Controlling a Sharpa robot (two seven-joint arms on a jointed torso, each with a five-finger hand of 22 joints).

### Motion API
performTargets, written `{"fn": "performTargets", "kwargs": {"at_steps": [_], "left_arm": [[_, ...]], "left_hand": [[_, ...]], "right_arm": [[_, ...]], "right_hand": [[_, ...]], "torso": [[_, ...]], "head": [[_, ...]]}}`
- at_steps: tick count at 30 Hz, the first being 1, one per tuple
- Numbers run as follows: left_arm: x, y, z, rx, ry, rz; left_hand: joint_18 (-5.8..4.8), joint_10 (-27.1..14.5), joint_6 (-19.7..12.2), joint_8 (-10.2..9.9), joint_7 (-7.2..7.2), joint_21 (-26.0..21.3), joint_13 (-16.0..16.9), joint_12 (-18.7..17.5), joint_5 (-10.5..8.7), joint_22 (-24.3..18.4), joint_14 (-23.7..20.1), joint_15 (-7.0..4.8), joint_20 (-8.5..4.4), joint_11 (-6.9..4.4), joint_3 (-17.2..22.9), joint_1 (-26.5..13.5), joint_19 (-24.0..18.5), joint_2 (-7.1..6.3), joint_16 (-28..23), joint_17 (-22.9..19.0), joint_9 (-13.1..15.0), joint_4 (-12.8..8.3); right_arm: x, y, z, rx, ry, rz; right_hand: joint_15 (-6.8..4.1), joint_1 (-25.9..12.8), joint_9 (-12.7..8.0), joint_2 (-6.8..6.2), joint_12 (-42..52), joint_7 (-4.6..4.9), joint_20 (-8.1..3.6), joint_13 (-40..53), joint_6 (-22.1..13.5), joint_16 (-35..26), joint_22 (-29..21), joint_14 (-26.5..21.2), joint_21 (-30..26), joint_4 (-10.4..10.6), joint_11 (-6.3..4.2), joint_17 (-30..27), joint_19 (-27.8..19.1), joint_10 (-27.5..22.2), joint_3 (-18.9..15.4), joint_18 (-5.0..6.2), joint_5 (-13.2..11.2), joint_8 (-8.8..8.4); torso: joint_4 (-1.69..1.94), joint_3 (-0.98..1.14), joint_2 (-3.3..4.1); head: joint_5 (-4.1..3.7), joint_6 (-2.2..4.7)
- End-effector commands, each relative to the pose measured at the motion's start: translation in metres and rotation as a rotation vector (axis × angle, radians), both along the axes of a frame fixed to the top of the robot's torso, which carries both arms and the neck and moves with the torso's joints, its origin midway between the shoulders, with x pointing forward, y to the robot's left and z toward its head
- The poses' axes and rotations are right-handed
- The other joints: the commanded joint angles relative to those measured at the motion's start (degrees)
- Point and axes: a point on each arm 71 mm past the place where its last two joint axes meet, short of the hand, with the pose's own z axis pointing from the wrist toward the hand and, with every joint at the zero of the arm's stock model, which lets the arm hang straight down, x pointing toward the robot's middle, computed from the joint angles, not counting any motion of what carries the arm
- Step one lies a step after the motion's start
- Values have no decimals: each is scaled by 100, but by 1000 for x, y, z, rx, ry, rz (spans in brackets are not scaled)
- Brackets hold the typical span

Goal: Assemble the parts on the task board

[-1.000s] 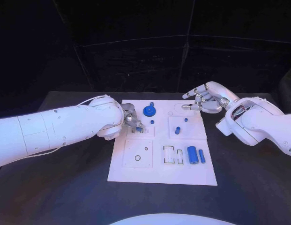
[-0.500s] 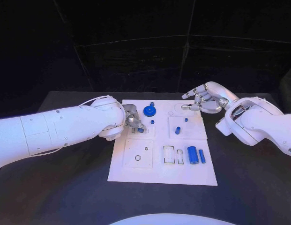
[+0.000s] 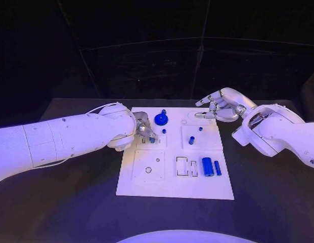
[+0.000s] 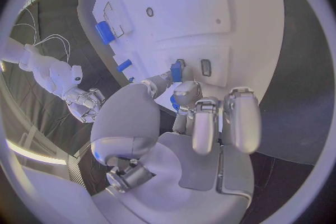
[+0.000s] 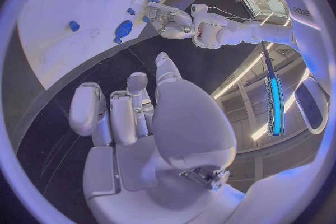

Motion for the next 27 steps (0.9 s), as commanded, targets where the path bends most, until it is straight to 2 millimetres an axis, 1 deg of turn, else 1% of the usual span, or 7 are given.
{"fn": "performTargets", "kwargs": {"at_steps": [1, 5, 7, 11, 18, 27], "left_arm": [[-1, -2, 0, 12, 9, -18], [-2, -1, -1, 30, 29, -26], [-2, -1, -2, 38, 38, -28], [-2, 1, -3, 51, 50, -30], [-2, 2, -3, 60, 50, -27], [-2, 1, -3, 59, 48, -28]], "left_hand": [[-43, 56, -9, 25, -42, 15, -10, 19, -21, 67, 605, -45, -32, -12, 630, 4, 138, 48, 19, 1509, 5, -622], [-42, 50, -15, 25, -44, 12, -20, 10, -31, 63, 605, -45, -33, -13, 617, 3, 136, 34, 19, 1509, 7, -628], [-42, 49, -16, 25, -44, 11, -23, 8, -33, 61, 605, -45, -33, -13, 615, 2, 136, 33, 19, 1509, 7, -629], [-44, 48, -18, 26, -45, 15, -23, 7, -36, 68, 605, -46, -33, -13, 608, 3, 137, 26, 19, 1509, 8, -633], [-42, 42, -19, 27, -47, 9, -36, -4, -37, 60, 605, -46, -34, -14, 601, 5, 134, 18, 19, 1509, 9, -639], [-43, 36, -13, 36, -49, 8, -49, -15, -39, 62, 605, -46, -35, -15, 569, -8, 134, 0, 19, 1509, 14, -638]], "right_arm": [[0, 1, 1, 2, -1, 13], [0, 2, 1, 1, 1, 15], [0, 2, 1, 1, 2, 15], [0, 1, 1, 0, 4, 16], [0, 1, 1, 0, 4, 16], [0, 2, 1, 0, 3, 17]], "right_hand": [[-8, 1, 6, 43, -3, -19, -28, -6, 37, -13, -9, 211, -31, 0, -22, -6, -13, 3, -23, 80, -11, 40], [-8, 1, 6, 43, -3, -19, -28, -6, 37, -13, -9, 211, -31, 0, -22, -6, -13, 3, -23, 80, -11, 40], [-8, 1, 6, 43, -3, -19, -28, -6, 37, -13, -9, 211, -31, 0, -22, -6, -13, 3, -23, 80, -11, 40], [-8, 1, 6, 44, -2, -19, -28, -7, 37, -14, -10, 211, -32, 0, -22, -7, -13, 3, -25, 80, -13, 40], [-8, -2, 6, 53, 4, -20, -29, -8, 39, -19, -15, 211, -36, 5, -23, -10, -14, 7, -42, 81, -28, 42], [-9, -3, 6, 54, -1, -20, -29, -14, 39, -22, -21, 210, -39, 6, -23, -15, -18, 4, -45, 82, -30, 42]], "torso": [[6, -1, -2], [6, -2, -6], [7, 1, -6], [6, -2, -3], [3, -3, -1], [2, 0, -1]], "head": [[-8, -18], [-10, -22], [-10, -25], [-11, -28], [-9, -31], [-8, -27]]}}
